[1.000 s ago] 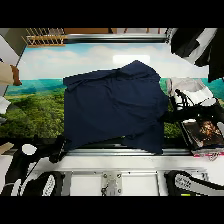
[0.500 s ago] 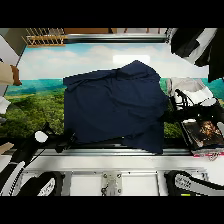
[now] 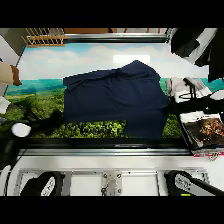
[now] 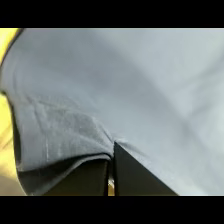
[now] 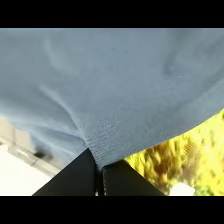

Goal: Fold the clothes and pants, and hang the long-sleeved shirts on hangers.

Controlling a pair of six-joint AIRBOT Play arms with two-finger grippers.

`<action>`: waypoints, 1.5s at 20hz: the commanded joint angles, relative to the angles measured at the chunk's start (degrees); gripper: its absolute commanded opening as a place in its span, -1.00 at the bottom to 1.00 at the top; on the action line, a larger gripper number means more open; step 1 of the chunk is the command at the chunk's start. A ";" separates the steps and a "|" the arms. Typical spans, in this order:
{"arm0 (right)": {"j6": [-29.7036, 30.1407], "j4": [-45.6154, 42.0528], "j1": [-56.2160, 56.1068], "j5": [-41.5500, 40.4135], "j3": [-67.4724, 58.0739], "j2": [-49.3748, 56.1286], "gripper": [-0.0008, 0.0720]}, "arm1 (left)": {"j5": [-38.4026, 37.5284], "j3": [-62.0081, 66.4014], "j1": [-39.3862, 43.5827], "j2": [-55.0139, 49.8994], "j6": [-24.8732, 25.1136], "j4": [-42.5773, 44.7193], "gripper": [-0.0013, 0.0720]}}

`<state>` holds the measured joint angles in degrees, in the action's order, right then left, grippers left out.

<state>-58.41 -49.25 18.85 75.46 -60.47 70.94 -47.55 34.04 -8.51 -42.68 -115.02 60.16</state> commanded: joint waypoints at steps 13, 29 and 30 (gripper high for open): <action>-8.48 11.72 0.00 -14.91 -39.93 -30.95 -0.94 | -1.99 70.20 -7.78 10.47 12.85 0.22 -0.95; -19.30 -6.91 -14.21 -3.19 -39.93 3.56 -0.94 | -18.60 55.43 -4.79 -25.29 16.55 -0.20 -0.95; -19.91 -10.69 -16.28 -3.69 -39.93 8.44 -0.94 | -16.63 54.03 -3.61 -28.89 17.86 -0.17 -0.95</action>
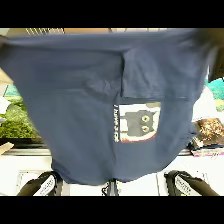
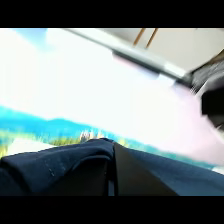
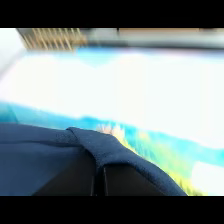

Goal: Fold the clothes and pants, and hang the long-sleeved shirts on hangers.

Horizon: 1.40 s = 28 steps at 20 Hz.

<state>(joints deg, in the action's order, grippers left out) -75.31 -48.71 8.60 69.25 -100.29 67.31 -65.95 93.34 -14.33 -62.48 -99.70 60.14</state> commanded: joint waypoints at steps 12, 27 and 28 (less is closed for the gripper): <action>-5.75 -18.40 -8.31 -17.59 -3.69 35.80 -0.94 | 15.80 4.96 4.11 -39.08 4.31 -2.91 -0.95; -8.11 -27.58 -10.16 -1.84 13.16 32.13 -0.94 | 12.41 -21.79 5.22 -30.93 4.35 3.21 -0.95; -8.13 -27.17 -10.21 -1.53 13.62 32.13 -0.93 | 12.39 -22.82 5.22 -30.86 4.35 3.21 -0.95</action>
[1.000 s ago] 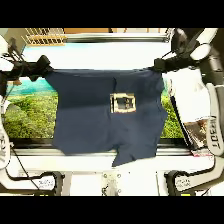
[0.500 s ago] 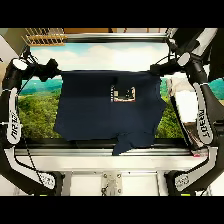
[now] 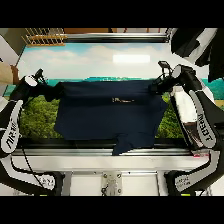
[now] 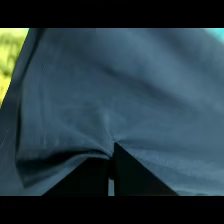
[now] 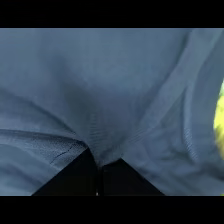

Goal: Fold the clothes and pants, and hang the long-sleeved shirts on hangers.

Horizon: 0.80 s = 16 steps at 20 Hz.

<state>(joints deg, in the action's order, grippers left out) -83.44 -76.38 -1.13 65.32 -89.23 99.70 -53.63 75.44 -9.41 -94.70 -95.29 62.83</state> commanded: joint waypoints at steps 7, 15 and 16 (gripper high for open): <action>-1.42 0.48 0.24 4.00 2.51 -5.84 0.37 | -2.25 -6.05 -1.68 7.39 -0.07 0.57 0.47; -1.46 -0.22 1.64 9.31 3.61 -24.94 0.37 | -6.19 -32.74 -14.05 30.34 1.88 5.77 0.47; -1.46 0.48 1.64 9.35 3.85 -25.99 0.37 | -5.55 -36.98 -15.17 32.30 1.84 5.49 0.47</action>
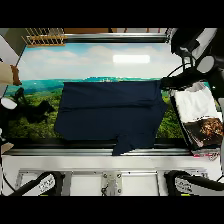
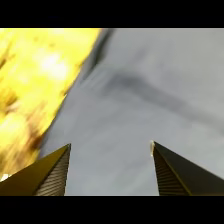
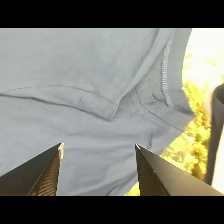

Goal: Fold the clothes and pants, and hang the long-sleeved shirts on hangers.

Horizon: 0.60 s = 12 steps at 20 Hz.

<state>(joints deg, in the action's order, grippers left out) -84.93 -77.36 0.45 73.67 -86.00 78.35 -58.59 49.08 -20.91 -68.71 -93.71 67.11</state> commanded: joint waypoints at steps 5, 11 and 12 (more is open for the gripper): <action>0.00 3.32 0.07 0.96 0.72 -5.40 0.37 | 5.55 -24.00 -3.30 11.19 0.37 -6.29 0.47; 0.02 3.65 0.22 1.40 1.09 -5.46 0.37 | 12.98 -25.18 6.49 8.44 0.07 -10.23 0.31; 0.00 3.69 0.28 1.55 1.77 -5.62 0.37 | 12.96 -24.33 7.69 6.78 0.07 -10.23 0.30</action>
<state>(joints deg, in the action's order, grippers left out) -84.93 -73.93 0.60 74.72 -84.97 73.01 -48.18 24.53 -16.82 -59.72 -93.41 58.24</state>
